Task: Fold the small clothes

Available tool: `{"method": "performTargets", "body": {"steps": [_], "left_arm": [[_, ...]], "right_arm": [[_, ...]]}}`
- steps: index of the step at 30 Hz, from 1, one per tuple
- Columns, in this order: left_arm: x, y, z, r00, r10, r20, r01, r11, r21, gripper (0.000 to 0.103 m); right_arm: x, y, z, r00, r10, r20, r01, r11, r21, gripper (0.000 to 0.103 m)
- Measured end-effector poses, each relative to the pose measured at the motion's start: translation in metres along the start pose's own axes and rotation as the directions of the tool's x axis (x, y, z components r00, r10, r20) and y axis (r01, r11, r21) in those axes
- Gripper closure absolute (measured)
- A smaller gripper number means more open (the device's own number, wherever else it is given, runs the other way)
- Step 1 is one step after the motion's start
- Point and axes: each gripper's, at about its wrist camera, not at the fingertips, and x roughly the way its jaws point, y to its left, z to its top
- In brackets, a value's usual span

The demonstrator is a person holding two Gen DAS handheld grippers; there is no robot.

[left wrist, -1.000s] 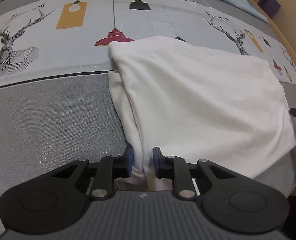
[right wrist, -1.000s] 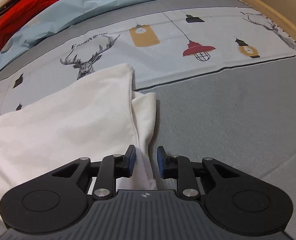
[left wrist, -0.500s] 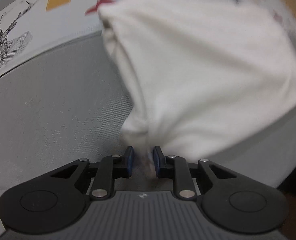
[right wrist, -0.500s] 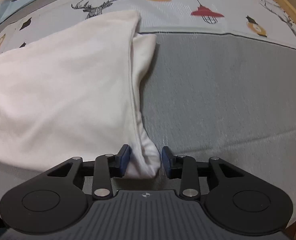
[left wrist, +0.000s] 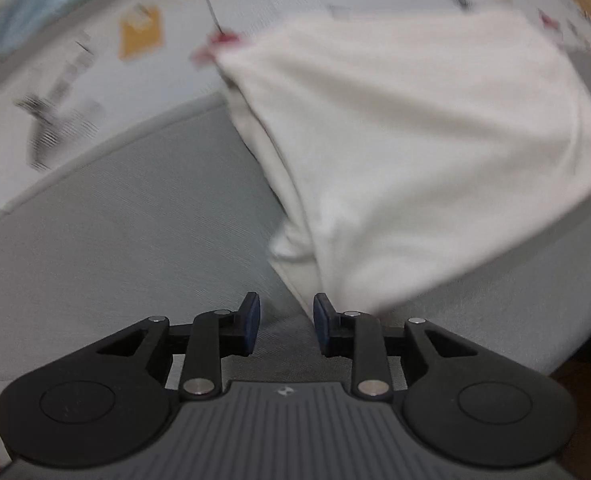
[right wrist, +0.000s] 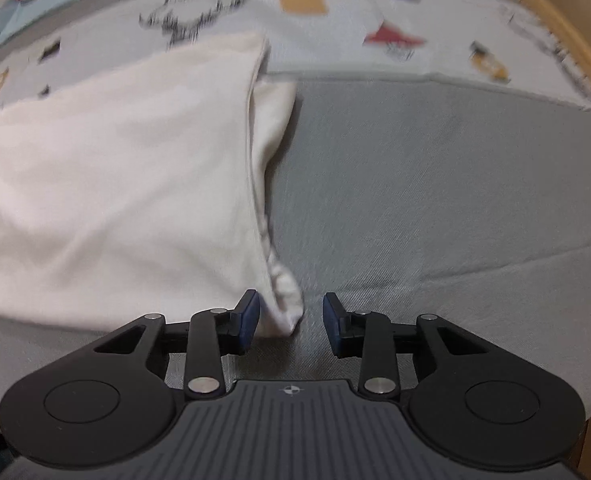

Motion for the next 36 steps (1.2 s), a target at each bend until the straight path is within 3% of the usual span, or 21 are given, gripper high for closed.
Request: {"method": "performTargets", "body": {"steps": [2, 4, 6, 11, 12, 13, 14, 15, 17, 20, 24, 29, 36], "left_arm": [[-0.033, 0.007, 0.001, 0.995, -0.001, 0.095, 0.007, 0.998, -0.062, 0.064], [-0.065, 0.012, -0.003, 0.981, 0.003, 0.196, 0.020, 0.993, -0.117, 0.050], [-0.097, 0.010, -0.010, 0.954, 0.028, 0.300, 0.021, 0.987, -0.159, 0.030], [-0.131, -0.007, -0.041, 0.881, 0.037, 0.472, 0.116, 0.950, -0.291, 0.026], [-0.130, -0.010, -0.042, 0.891, 0.047, 0.451, 0.115, 0.939, -0.325, 0.026], [-0.131, -0.016, -0.044, 0.888, 0.055, 0.457, 0.115, 0.935, -0.336, 0.026], [-0.133, -0.022, -0.045, 0.873, 0.068, 0.483, 0.106, 0.940, -0.324, 0.026], [-0.134, -0.027, -0.044, 0.866, 0.089, 0.492, 0.077, 0.948, -0.308, 0.026], [-0.131, -0.033, -0.045, 0.872, 0.112, 0.477, 0.029, 0.960, -0.278, 0.025], [-0.118, -0.031, -0.044, 0.894, 0.086, 0.439, 0.033, 0.966, -0.258, 0.025], [-0.100, -0.021, -0.046, 0.915, 0.095, 0.392, 0.012, 0.965, -0.261, 0.024], [-0.085, -0.008, -0.046, 0.938, 0.062, 0.342, 0.034, 0.962, -0.270, 0.023], [-0.071, 0.013, -0.046, 0.949, 0.121, 0.290, -0.020, 0.944, -0.328, 0.022]], "right_arm": [[-0.022, 0.002, 0.006, 0.995, -0.033, 0.092, 0.030, 0.999, 0.035, 0.068], [-0.050, 0.009, 0.012, 0.979, -0.023, 0.204, 0.011, 0.998, 0.061, 0.067], [-0.076, 0.024, 0.012, 0.954, 0.014, 0.301, -0.027, 0.999, 0.040, 0.065], [-0.114, 0.063, -0.014, 0.877, 0.098, 0.470, -0.079, 0.995, -0.060, 0.061], [-0.114, 0.069, -0.022, 0.872, 0.107, 0.478, -0.089, 0.994, -0.061, 0.061], [-0.110, 0.075, -0.025, 0.879, 0.112, 0.463, -0.096, 0.994, -0.059, 0.061], [-0.107, 0.081, -0.027, 0.893, 0.114, 0.436, -0.102, 0.993, -0.051, 0.061], [-0.108, 0.086, -0.029, 0.888, 0.124, 0.443, -0.118, 0.992, -0.040, 0.061], [-0.108, 0.100, -0.029, 0.877, 0.146, 0.458, -0.142, 0.989, -0.043, 0.061], [-0.106, 0.124, -0.031, 0.872, 0.139, 0.469, -0.117, 0.990, -0.076, 0.061], [-0.098, 0.149, -0.033, 0.884, 0.149, 0.442, -0.131, 0.989, -0.072, 0.061], [-0.085, 0.176, -0.036, 0.896, 0.182, 0.406, -0.175, 0.983, -0.055, 0.061], [-0.063, 0.230, -0.036, 0.914, 0.223, 0.339, -0.187, 0.973, -0.137, 0.061]]}}
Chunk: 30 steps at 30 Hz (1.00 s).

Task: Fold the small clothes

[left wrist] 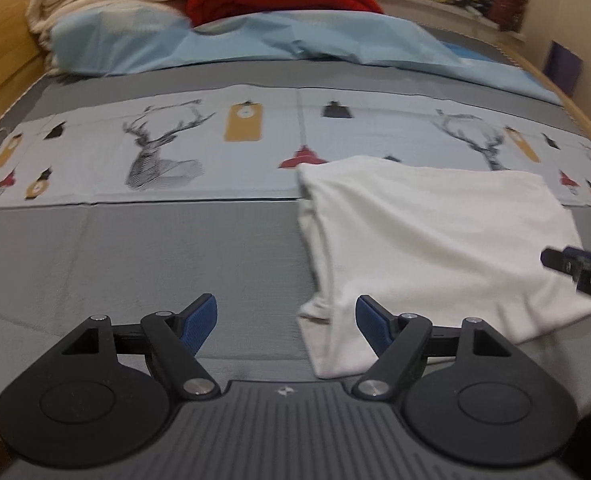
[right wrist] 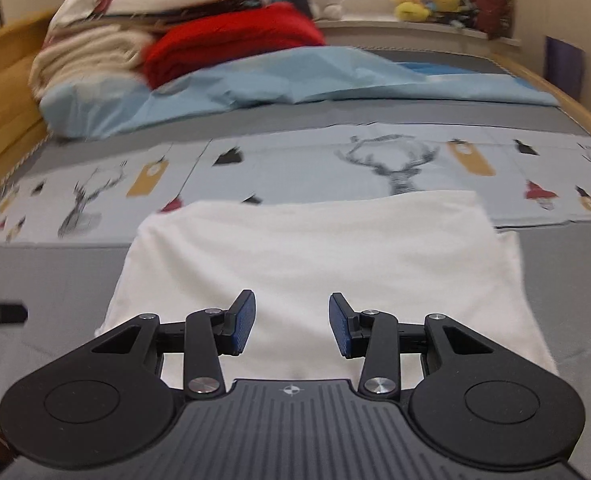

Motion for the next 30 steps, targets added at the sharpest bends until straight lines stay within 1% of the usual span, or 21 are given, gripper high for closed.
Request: {"method": "performTargets", "body": {"steps": [2, 4, 6, 8, 13, 19, 21, 23, 27, 30], "left_arm": [[0.003, 0.009, 0.001, 1.000, 0.013, 0.001, -0.013, 0.999, -0.032, 0.022], [0.007, 0.017, 0.000, 1.000, 0.020, -0.005, -0.020, 0.998, -0.059, 0.022], [0.012, 0.024, -0.002, 1.000, 0.023, -0.012, -0.024, 0.997, -0.079, 0.022], [0.020, 0.029, -0.004, 0.999, 0.028, -0.033, -0.031, 0.995, -0.090, 0.022], [0.032, 0.037, -0.004, 0.999, 0.032, -0.038, -0.036, 0.994, -0.107, 0.022], [0.040, 0.042, 0.001, 0.998, 0.044, -0.036, -0.047, 0.994, -0.103, 0.022], [0.041, 0.046, 0.003, 0.998, 0.048, -0.031, -0.051, 0.993, -0.107, 0.022], [0.043, 0.052, 0.004, 0.998, 0.058, -0.035, -0.062, 0.991, -0.122, 0.022], [0.046, 0.065, 0.005, 0.995, 0.079, -0.055, -0.087, 0.982, -0.166, 0.022], [0.046, 0.070, 0.004, 0.995, 0.081, -0.063, -0.091, 0.980, -0.175, 0.022]], "right_arm": [[0.007, 0.013, 0.000, 1.000, 0.020, -0.010, -0.020, 1.000, -0.018, 0.061], [0.014, 0.023, 0.000, 0.999, 0.045, -0.019, -0.046, 0.999, -0.023, 0.066], [0.020, 0.033, -0.001, 0.997, 0.075, -0.028, -0.076, 0.997, -0.026, 0.081], [0.025, 0.046, -0.002, 0.995, 0.096, -0.031, -0.097, 0.994, -0.040, 0.085], [0.036, 0.071, -0.005, 0.991, 0.124, -0.044, -0.127, 0.987, -0.099, 0.085], [0.048, 0.091, -0.009, 0.991, 0.122, -0.062, -0.131, 0.975, -0.181, 0.085], [0.050, 0.103, -0.012, 0.993, 0.108, -0.057, -0.119, 0.959, -0.256, 0.085], [0.051, 0.116, -0.018, 0.994, 0.103, -0.048, -0.113, 0.936, -0.335, 0.085], [0.055, 0.141, -0.030, 0.988, 0.137, -0.070, -0.153, 0.888, -0.434, 0.085], [0.058, 0.161, -0.041, 0.977, 0.182, -0.108, -0.212, 0.841, -0.499, 0.084]]}}
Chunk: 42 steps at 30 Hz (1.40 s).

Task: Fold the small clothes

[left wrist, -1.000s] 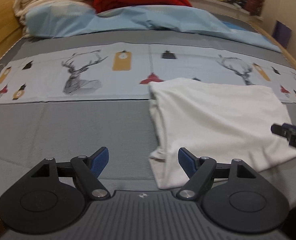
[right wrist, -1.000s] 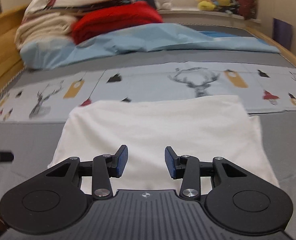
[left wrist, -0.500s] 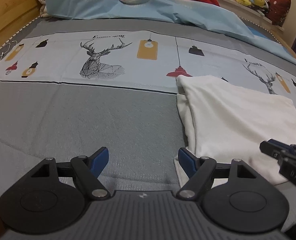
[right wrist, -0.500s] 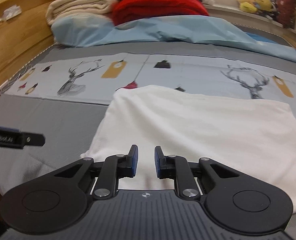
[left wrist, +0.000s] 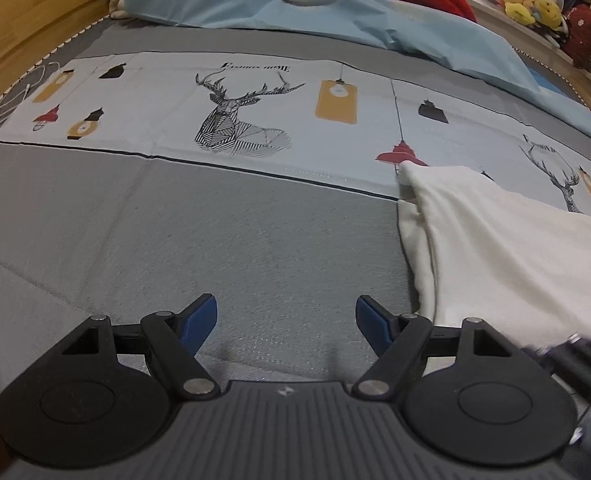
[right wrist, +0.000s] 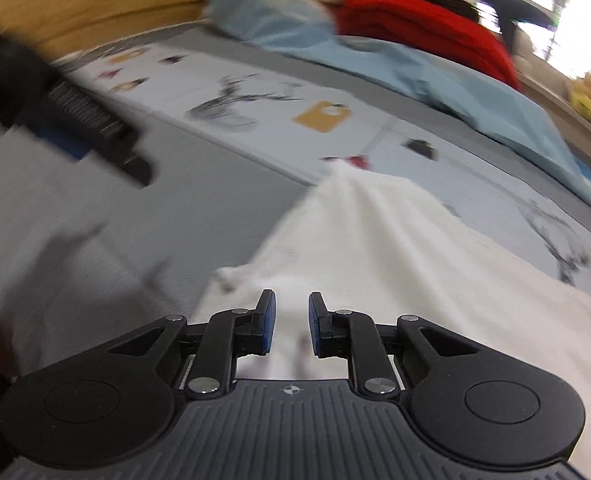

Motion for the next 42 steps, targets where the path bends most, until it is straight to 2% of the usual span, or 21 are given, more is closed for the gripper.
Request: {"method": "performTargets", "body": {"steps": [4, 6, 9, 13, 14, 15, 18, 20, 22, 24, 25, 27, 31, 32, 33, 36, 37, 40, 41, 42], "left_arm": [[0.000, 0.003, -0.001, 1.000, 0.007, -0.007, -0.007, 1.000, 0.007, 0.022], [0.001, 0.004, -0.001, 1.000, 0.008, -0.010, -0.008, 1.000, 0.005, 0.022], [0.002, 0.006, -0.001, 1.000, 0.009, -0.012, -0.009, 1.000, 0.007, 0.022], [0.003, 0.006, 0.000, 1.000, 0.010, -0.016, -0.009, 1.000, 0.012, 0.022], [0.004, 0.006, 0.000, 1.000, 0.010, -0.016, -0.010, 1.000, 0.013, 0.022], [0.004, 0.005, 0.000, 1.000, 0.009, -0.016, -0.009, 1.000, 0.015, 0.022], [0.005, 0.004, 0.001, 1.000, 0.003, -0.016, -0.002, 1.000, 0.016, 0.022], [0.007, 0.004, 0.004, 1.000, -0.020, -0.019, 0.020, 1.000, 0.000, 0.022], [0.009, 0.004, 0.007, 0.996, -0.086, -0.029, 0.085, 0.996, -0.041, 0.021], [0.014, 0.001, 0.009, 0.979, -0.198, -0.051, 0.192, 0.976, -0.098, 0.020], [0.017, -0.001, 0.011, 0.961, -0.268, -0.068, 0.258, 0.957, -0.132, 0.020], [0.025, -0.009, 0.014, 0.928, -0.361, -0.094, 0.342, 0.924, -0.170, 0.020], [0.047, -0.031, 0.023, 0.861, -0.488, -0.142, 0.455, 0.865, -0.213, 0.019], [0.052, -0.035, 0.026, 0.850, -0.503, -0.154, 0.467, 0.856, -0.222, 0.019], [0.060, -0.039, 0.028, 0.843, -0.509, -0.171, 0.469, 0.853, -0.228, 0.019], [0.079, -0.047, 0.033, 0.848, -0.489, -0.202, 0.444, 0.865, -0.232, 0.019], [0.085, -0.049, 0.034, 0.843, -0.496, -0.208, 0.445, 0.861, -0.247, 0.019], [0.100, -0.055, 0.038, 0.811, -0.536, -0.237, 0.476, 0.838, -0.266, 0.021], [0.105, -0.059, 0.040, 0.807, -0.538, -0.242, 0.483, 0.838, -0.254, 0.027], [0.106, -0.062, 0.040, 0.810, -0.534, -0.244, 0.482, 0.842, -0.243, 0.039]], "right_arm": [[0.013, 0.025, -0.003, 0.995, 0.082, -0.058, -0.086, 0.994, -0.065, 0.081], [0.019, 0.033, -0.004, 0.990, 0.104, -0.095, -0.112, 0.991, -0.078, 0.069], [0.026, 0.042, -0.008, 0.984, 0.111, -0.141, -0.127, 0.986, -0.108, 0.064], [0.028, 0.042, -0.011, 0.984, 0.102, -0.142, -0.120, 0.985, -0.121, 0.064], [0.027, 0.041, -0.010, 0.985, 0.101, -0.140, -0.117, 0.987, -0.110, 0.069], [0.028, 0.038, -0.010, 0.986, 0.093, -0.138, -0.108, 0.989, -0.105, 0.082], [0.026, 0.027, -0.008, 0.986, 0.104, -0.132, -0.111, 0.993, -0.049, 0.093], [0.019, 0.022, -0.005, 0.988, 0.112, -0.103, -0.113, 0.993, -0.011, 0.095], [0.009, 0.017, -0.001, 0.991, 0.124, -0.059, -0.123, 0.992, 0.019, 0.095], [-0.001, 0.011, 0.001, 0.991, 0.130, -0.018, -0.129, 0.991, 0.045, 0.095], [-0.007, 0.007, 0.002, 0.991, 0.132, 0.003, -0.132, 0.989, 0.061, 0.095], [-0.016, 0.000, 0.003, 0.990, 0.140, 0.032, -0.143, 0.986, 0.087, 0.095], [-0.028, -0.008, 0.002, 0.985, 0.160, 0.068, -0.167, 0.981, 0.103, 0.095], [-0.032, -0.009, 0.001, 0.983, 0.166, 0.072, -0.173, 0.980, 0.102, 0.095], [-0.034, -0.010, 0.001, 0.982, 0.171, 0.076, -0.178, 0.979, 0.100, 0.095], [-0.042, -0.016, 0.000, 0.977, 0.190, 0.100, -0.200, 0.975, 0.102, 0.095], [-0.046, -0.019, 0.000, 0.974, 0.198, 0.110, -0.209, 0.972, 0.109, 0.095], [-0.050, -0.030, 0.001, 0.967, 0.216, 0.133, -0.232, 0.965, 0.121, 0.095], [-0.051, -0.031, 0.001, 0.965, 0.221, 0.138, -0.238, 0.964, 0.122, 0.095], [-0.051, -0.033, 0.001, 0.963, 0.227, 0.143, -0.245, 0.961, 0.125, 0.095]]}}
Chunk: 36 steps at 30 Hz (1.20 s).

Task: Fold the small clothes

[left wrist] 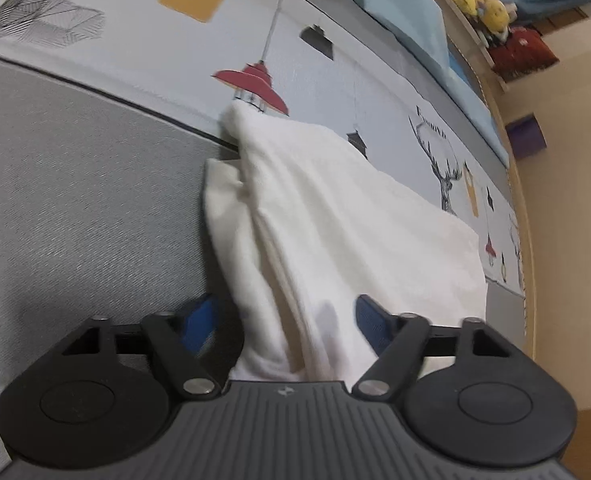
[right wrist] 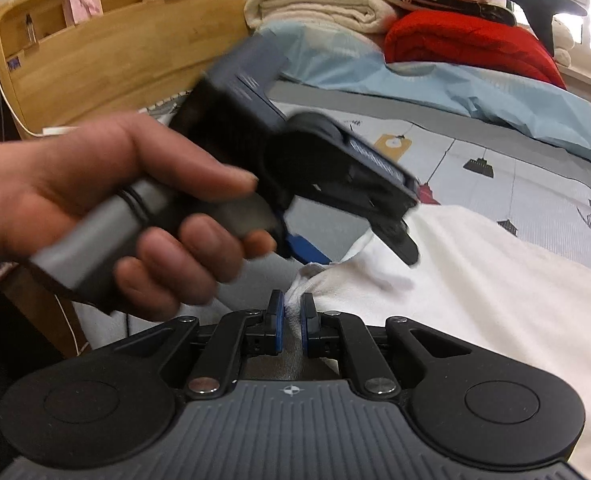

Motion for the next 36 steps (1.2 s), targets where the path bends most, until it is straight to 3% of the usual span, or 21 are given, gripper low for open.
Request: {"method": "performTargets", "body": {"steps": [1, 3, 4, 8, 13, 16, 19, 25, 32, 36], "left_arm": [[0.002, -0.002, 0.001, 1.000, 0.009, 0.002, -0.009, 1.000, 0.007, 0.047], [0.001, -0.004, 0.000, 1.000, 0.012, 0.013, -0.013, 0.999, 0.030, 0.080], [-0.003, -0.006, 0.000, 1.000, 0.016, 0.027, -0.018, 0.999, 0.051, 0.084], [-0.042, 0.000, -0.004, 0.992, 0.020, 0.125, -0.026, 0.999, 0.041, 0.088], [-0.102, 0.015, -0.021, 0.963, 0.074, 0.259, -0.080, 0.997, 0.013, 0.089], [-0.116, 0.011, -0.028, 0.957, 0.100, 0.272, -0.113, 0.993, 0.031, 0.089], [-0.117, -0.004, -0.031, 0.956, 0.102, 0.276, -0.123, 0.991, 0.059, 0.089], [-0.102, -0.070, -0.035, 0.956, 0.026, 0.293, -0.074, 0.985, 0.155, 0.089], [-0.053, -0.172, -0.048, 0.965, -0.087, 0.248, 0.017, 0.963, 0.269, 0.089], [-0.021, -0.227, -0.068, 0.966, -0.137, 0.218, 0.054, 0.936, 0.348, 0.089]], "right_arm": [[-0.001, -0.001, 0.000, 1.000, 0.010, 0.005, -0.010, 1.000, 0.006, 0.095], [-0.001, -0.001, 0.001, 1.000, 0.026, 0.009, -0.026, 1.000, 0.012, 0.095], [0.000, -0.001, 0.001, 0.999, 0.035, 0.006, -0.035, 0.999, 0.018, 0.095], [0.003, 0.008, 0.006, 0.992, 0.119, 0.031, -0.121, 0.991, 0.064, 0.096], [-0.003, 0.022, 0.015, 0.960, 0.253, 0.122, -0.267, 0.957, 0.113, 0.096], [-0.007, 0.024, 0.017, 0.953, 0.272, 0.133, -0.288, 0.950, 0.121, 0.096], [-0.017, 0.024, 0.017, 0.961, 0.248, 0.125, -0.262, 0.959, 0.110, 0.096], [-0.057, -0.009, 0.012, 0.979, 0.154, 0.132, -0.171, 0.977, 0.130, 0.096], [-0.126, -0.076, -0.014, 0.990, -0.026, 0.138, -0.001, 0.981, 0.195, 0.096], [-0.156, -0.106, -0.039, 0.985, -0.134, 0.107, 0.105, 0.966, 0.237, 0.096]]}}
